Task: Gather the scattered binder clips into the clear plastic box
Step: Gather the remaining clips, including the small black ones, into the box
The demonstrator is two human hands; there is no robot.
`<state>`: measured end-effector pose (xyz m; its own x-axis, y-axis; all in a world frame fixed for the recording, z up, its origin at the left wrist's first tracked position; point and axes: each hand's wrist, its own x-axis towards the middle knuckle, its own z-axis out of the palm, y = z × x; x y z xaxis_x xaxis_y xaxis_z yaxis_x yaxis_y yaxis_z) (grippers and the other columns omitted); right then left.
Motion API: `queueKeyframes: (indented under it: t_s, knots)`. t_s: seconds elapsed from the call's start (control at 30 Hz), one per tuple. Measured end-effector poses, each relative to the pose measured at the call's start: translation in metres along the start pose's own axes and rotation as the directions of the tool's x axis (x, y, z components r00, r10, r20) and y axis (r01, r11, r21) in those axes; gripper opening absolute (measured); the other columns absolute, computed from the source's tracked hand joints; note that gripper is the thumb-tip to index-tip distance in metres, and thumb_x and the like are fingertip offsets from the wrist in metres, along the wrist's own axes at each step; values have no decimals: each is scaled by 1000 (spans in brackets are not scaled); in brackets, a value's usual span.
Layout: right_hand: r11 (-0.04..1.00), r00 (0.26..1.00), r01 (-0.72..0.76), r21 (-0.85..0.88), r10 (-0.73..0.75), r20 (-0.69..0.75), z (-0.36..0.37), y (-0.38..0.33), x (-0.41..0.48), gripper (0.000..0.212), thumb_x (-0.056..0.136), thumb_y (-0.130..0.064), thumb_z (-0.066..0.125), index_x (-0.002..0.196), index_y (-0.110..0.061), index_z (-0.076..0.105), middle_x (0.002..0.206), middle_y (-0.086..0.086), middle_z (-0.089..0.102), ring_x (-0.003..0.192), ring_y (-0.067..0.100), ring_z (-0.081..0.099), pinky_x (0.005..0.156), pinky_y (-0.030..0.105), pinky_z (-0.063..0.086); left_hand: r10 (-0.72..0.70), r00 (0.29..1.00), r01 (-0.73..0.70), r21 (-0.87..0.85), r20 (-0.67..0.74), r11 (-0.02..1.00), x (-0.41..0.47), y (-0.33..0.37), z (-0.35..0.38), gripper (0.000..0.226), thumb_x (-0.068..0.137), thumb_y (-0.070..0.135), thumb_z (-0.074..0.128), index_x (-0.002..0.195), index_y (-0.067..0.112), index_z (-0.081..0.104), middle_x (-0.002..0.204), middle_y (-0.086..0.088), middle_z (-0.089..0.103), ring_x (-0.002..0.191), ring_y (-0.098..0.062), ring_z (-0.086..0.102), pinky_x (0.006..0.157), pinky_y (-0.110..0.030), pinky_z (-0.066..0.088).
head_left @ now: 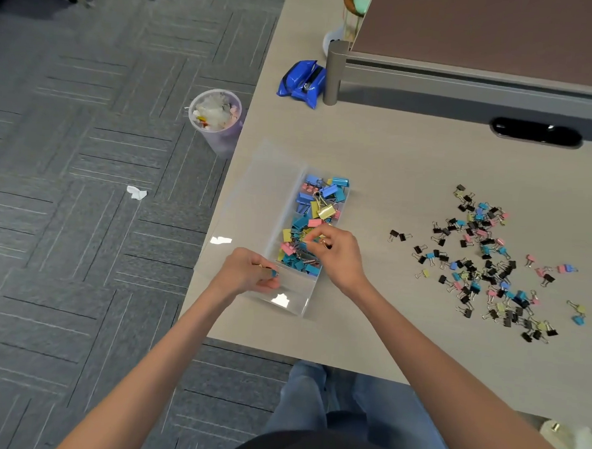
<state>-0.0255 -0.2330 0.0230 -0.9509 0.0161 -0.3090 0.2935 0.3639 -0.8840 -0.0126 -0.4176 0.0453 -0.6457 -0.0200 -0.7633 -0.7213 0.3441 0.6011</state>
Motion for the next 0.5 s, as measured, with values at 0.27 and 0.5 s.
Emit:
queueKeyframes:
  t_s: [0.27, 0.5]
  knots:
    - [969, 992, -117, -218, 125, 24, 25, -6, 2, 10, 82, -16, 66, 74, -18, 72, 86, -2, 71, 86, 16, 64, 76, 35, 53, 1, 1000, -2, -61, -22, 998, -6, -3, -4, 7, 83, -3, 68, 89, -8, 68, 74, -20, 71, 59, -20, 71, 58, -27, 59]
    - [946, 992, -125, -299, 126, -17, 26, -9, 3, 9, 82, -20, 63, 83, -20, 72, 96, -3, 71, 91, 17, 63, 75, 33, 52, -1, 997, -6, -88, -76, 996, -6, -2, 3, 7, 83, -1, 70, 88, -6, 68, 73, -19, 72, 58, -18, 70, 57, -25, 59]
